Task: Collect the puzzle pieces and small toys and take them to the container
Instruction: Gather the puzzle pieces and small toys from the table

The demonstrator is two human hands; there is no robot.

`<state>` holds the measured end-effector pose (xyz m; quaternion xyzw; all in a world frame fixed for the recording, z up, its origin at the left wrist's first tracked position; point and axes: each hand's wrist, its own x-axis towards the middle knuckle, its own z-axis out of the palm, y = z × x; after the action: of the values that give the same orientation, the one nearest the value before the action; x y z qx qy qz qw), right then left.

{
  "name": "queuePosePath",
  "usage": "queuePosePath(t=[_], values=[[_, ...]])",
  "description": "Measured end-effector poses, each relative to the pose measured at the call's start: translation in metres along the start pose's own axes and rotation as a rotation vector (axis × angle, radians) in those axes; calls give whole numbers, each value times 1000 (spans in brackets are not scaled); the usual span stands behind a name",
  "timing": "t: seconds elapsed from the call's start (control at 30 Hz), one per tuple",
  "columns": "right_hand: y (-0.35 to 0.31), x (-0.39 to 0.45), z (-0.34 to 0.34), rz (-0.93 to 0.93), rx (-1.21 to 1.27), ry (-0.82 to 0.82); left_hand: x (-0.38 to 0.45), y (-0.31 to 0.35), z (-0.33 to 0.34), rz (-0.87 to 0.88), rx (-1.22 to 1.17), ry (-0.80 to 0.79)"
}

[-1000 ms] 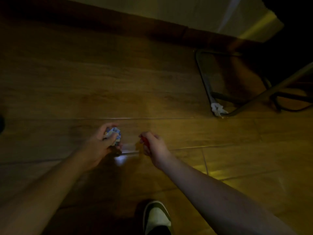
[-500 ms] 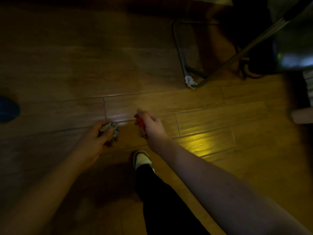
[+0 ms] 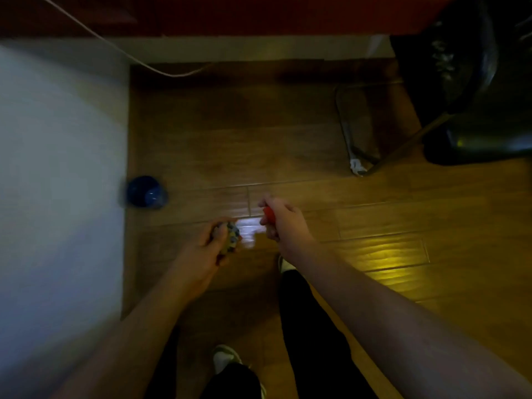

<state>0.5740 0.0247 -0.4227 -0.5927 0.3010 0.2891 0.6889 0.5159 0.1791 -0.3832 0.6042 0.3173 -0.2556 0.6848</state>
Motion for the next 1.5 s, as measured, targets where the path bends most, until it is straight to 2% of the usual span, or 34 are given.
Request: queuePosePath(t=[0.17,0.43,0.7,0.9,1.23,1.37,1.5], values=[[-31,-67,38,-41,-12,-145,-78,23,-16,3,-94,67],[-75,-160,49,-41,-59,-234,-168,73,-10,48,-228,52],[-108,-233,40,-48,43,-251,-224,84,0,67,-241,-20],[-132,-273,27,-77,104,-209,-247,119,6,136,-223,-61],[-194,-252,-21,-119,234,-117,-216,189,70,195,-112,-105],[-241,-218,-54,-166,222,-134,-185,223,104,194,-166,-89],[-279,-193,-77,-133,236,-168,-165,254,134,200,-226,-61]])
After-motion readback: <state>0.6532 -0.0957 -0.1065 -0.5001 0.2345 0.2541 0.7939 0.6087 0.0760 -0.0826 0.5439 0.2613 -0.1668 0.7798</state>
